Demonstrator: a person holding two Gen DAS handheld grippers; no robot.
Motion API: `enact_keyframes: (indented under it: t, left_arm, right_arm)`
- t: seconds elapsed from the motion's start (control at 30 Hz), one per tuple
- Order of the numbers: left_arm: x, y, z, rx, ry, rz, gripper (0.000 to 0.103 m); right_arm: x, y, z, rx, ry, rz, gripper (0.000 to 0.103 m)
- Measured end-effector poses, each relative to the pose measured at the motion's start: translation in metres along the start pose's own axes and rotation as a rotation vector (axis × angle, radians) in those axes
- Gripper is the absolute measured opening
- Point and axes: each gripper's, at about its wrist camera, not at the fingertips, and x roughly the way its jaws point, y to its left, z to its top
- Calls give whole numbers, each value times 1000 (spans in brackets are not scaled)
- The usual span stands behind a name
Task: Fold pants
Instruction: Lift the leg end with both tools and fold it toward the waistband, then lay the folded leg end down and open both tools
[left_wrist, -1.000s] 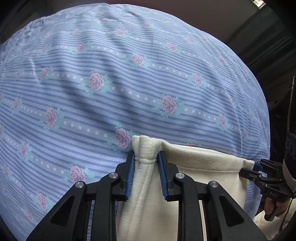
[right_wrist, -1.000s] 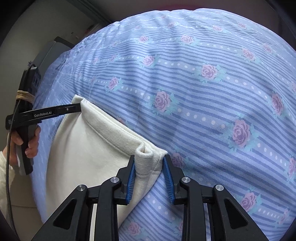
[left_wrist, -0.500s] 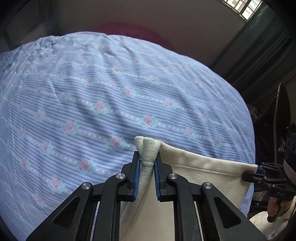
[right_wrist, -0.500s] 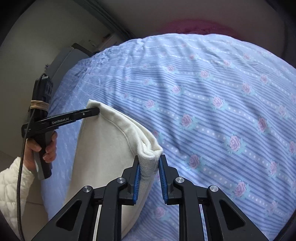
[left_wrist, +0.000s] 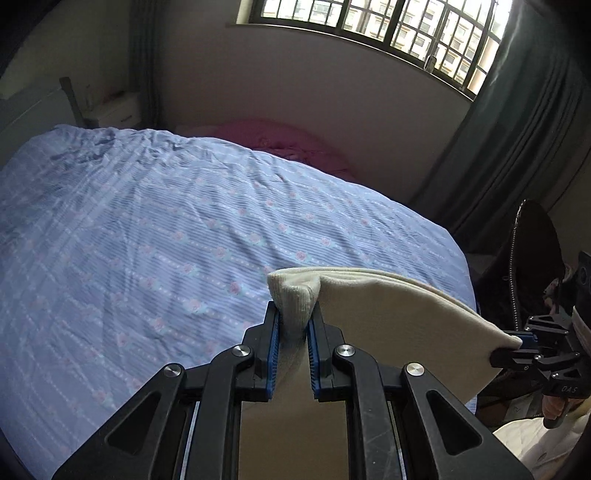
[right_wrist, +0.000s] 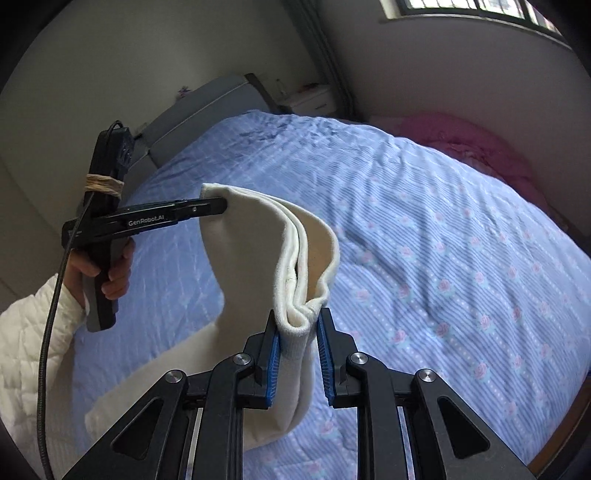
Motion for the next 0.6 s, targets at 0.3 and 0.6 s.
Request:
enact_keyframes:
  t: [0.3, 0.6]
  left_arm:
    - [-113, 49, -110, -117, -29, 142, 15]
    - [-136, 102, -229, -214, 44, 158, 15]
  right_arm:
    - [-27, 126, -32, -275, 26, 19, 21]
    - [4, 248, -111, -444, 146, 35, 20]
